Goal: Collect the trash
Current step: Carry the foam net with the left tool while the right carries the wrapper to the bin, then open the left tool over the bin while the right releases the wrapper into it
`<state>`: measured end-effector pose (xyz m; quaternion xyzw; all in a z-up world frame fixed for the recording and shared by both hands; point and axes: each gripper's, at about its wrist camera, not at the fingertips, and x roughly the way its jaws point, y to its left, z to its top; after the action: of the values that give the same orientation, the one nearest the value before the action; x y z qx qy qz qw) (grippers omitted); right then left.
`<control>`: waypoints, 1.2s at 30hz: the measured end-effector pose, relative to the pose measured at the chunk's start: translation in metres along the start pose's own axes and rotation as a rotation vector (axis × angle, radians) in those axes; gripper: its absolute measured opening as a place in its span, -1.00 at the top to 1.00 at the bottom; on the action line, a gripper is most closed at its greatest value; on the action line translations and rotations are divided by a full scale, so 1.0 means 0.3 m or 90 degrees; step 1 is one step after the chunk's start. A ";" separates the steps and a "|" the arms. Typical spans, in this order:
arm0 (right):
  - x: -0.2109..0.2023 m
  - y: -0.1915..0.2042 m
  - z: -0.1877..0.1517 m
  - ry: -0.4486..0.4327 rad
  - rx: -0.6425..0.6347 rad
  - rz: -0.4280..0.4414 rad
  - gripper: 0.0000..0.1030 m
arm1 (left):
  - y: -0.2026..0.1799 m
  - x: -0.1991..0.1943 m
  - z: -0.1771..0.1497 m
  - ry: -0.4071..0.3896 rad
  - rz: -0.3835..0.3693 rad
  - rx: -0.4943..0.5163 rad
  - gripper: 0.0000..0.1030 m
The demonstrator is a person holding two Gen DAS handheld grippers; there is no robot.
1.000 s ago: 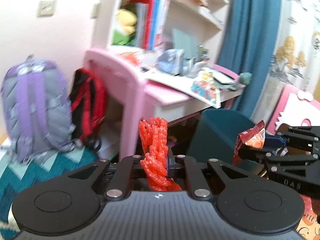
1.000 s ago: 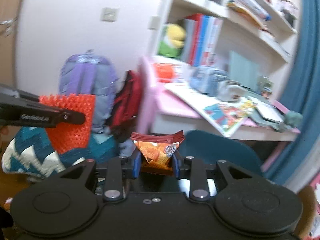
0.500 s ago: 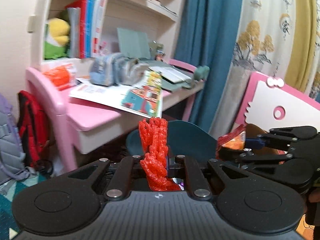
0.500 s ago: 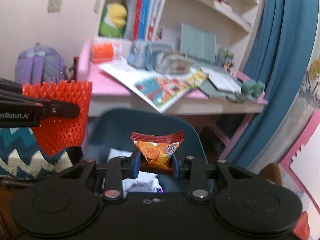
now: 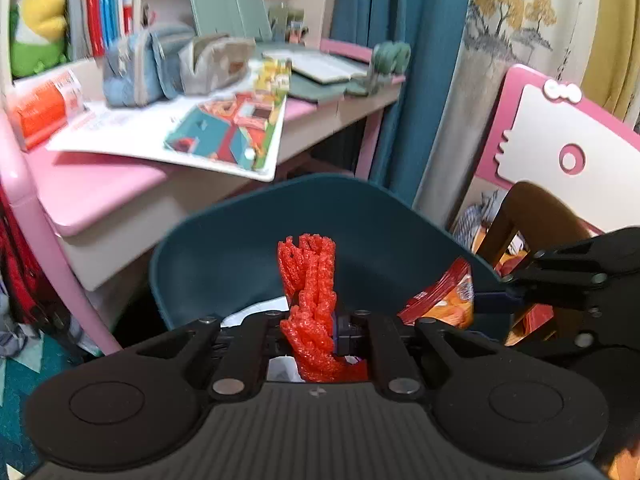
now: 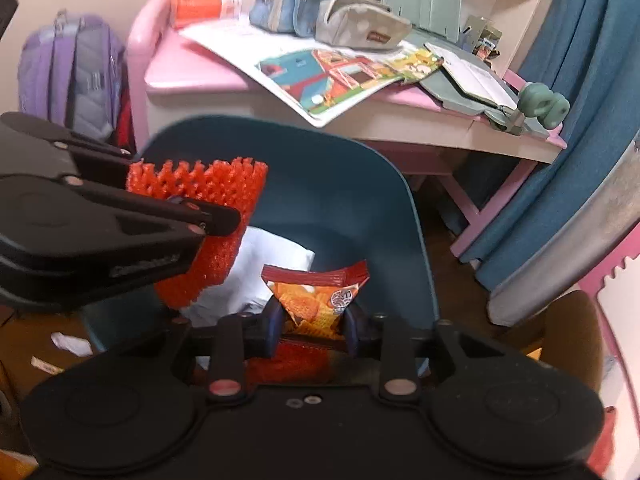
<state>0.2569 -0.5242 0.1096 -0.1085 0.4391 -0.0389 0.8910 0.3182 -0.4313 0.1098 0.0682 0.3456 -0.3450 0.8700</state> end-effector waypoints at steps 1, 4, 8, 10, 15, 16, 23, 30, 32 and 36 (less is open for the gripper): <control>0.006 0.000 0.004 0.006 -0.006 0.001 0.44 | 0.000 0.016 0.001 0.007 0.000 -0.004 0.78; 0.027 -0.002 0.018 0.021 -0.016 0.003 0.44 | 0.010 0.067 0.000 0.034 -0.001 -0.016 0.78; 0.064 -0.008 0.032 0.051 -0.024 0.008 0.49 | 0.021 0.114 -0.003 0.064 -0.007 -0.020 0.78; 0.074 -0.005 0.036 0.062 -0.031 0.010 0.48 | 0.025 0.136 -0.003 0.082 -0.007 -0.020 0.78; 0.091 0.005 0.038 0.079 -0.042 0.011 0.37 | 0.020 0.166 -0.006 0.106 -0.005 -0.007 0.78; 0.092 0.006 0.039 0.081 -0.044 0.010 0.36 | 0.020 0.170 -0.005 0.109 -0.008 -0.010 0.78; 0.072 0.013 0.033 0.079 -0.053 0.015 0.05 | 0.023 0.175 -0.005 0.114 -0.027 -0.023 0.59; 0.018 0.007 0.015 0.064 -0.039 0.010 -0.08 | -0.002 0.098 -0.006 0.072 -0.032 -0.012 -0.05; -0.011 0.009 0.012 0.053 -0.036 0.010 -0.16 | -0.003 0.061 -0.006 0.059 -0.031 -0.015 -0.13; -0.083 0.028 0.011 0.025 -0.036 0.012 -0.21 | 0.008 -0.020 -0.008 0.033 -0.023 -0.019 -0.25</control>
<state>0.2441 -0.5113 0.1290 -0.1286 0.4581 -0.0199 0.8793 0.3152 -0.4253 0.1116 0.0578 0.3745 -0.3539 0.8551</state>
